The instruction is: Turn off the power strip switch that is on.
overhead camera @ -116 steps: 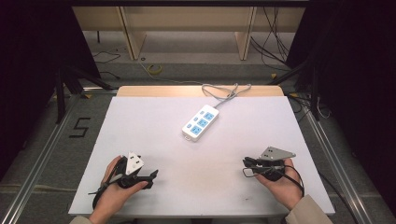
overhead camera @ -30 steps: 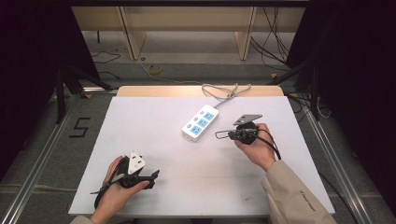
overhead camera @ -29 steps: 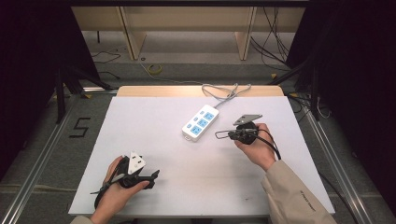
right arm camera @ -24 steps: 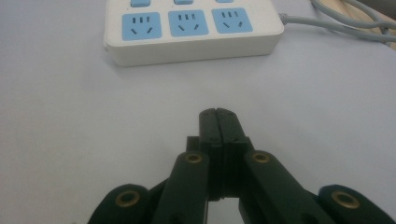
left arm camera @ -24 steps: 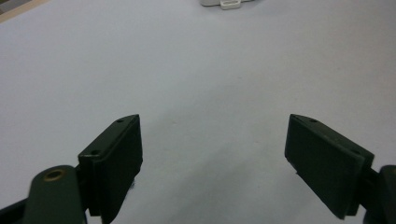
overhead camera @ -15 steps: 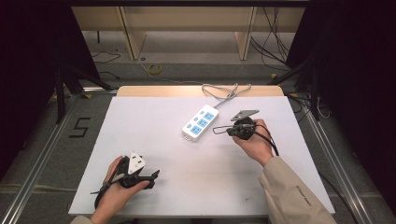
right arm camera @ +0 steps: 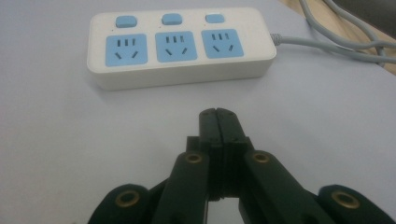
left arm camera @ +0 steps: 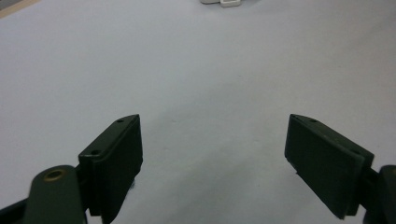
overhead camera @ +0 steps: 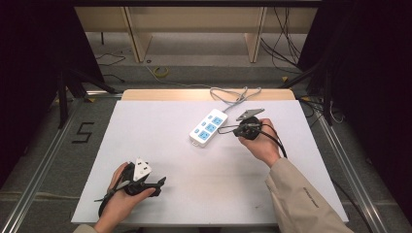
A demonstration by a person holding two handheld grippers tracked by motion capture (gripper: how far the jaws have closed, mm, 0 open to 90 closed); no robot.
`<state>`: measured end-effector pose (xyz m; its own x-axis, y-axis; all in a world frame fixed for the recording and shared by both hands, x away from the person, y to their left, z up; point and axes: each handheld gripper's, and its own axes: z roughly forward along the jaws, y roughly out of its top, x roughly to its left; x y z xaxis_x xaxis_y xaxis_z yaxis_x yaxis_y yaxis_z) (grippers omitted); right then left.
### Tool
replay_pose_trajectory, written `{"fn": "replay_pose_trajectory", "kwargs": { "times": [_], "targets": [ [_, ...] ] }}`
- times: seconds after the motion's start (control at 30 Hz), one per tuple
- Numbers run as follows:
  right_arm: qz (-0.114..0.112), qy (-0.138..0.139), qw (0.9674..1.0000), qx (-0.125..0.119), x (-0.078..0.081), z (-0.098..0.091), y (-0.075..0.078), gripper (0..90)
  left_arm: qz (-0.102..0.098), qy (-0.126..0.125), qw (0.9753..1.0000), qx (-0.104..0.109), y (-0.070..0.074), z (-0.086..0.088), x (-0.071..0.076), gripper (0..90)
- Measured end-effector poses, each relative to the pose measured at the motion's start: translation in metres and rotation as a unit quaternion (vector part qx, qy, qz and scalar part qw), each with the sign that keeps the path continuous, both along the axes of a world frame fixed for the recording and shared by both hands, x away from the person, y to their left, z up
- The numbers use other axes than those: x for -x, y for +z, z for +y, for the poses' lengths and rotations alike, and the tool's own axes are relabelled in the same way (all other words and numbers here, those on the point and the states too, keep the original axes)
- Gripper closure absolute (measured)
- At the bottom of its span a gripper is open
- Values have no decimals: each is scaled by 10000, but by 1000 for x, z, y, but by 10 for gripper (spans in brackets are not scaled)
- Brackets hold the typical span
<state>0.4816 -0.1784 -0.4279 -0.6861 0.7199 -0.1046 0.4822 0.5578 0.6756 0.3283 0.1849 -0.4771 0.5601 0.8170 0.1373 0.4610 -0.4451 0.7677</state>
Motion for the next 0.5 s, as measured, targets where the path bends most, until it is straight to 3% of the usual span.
{"fn": "replay_pose_trajectory", "kwargs": {
  "times": [0.5],
  "targets": [
    [64,-1,10000,58,-13,12,-4,900,31,-3,10000,15,-1,0,0,189]
  ]
}}
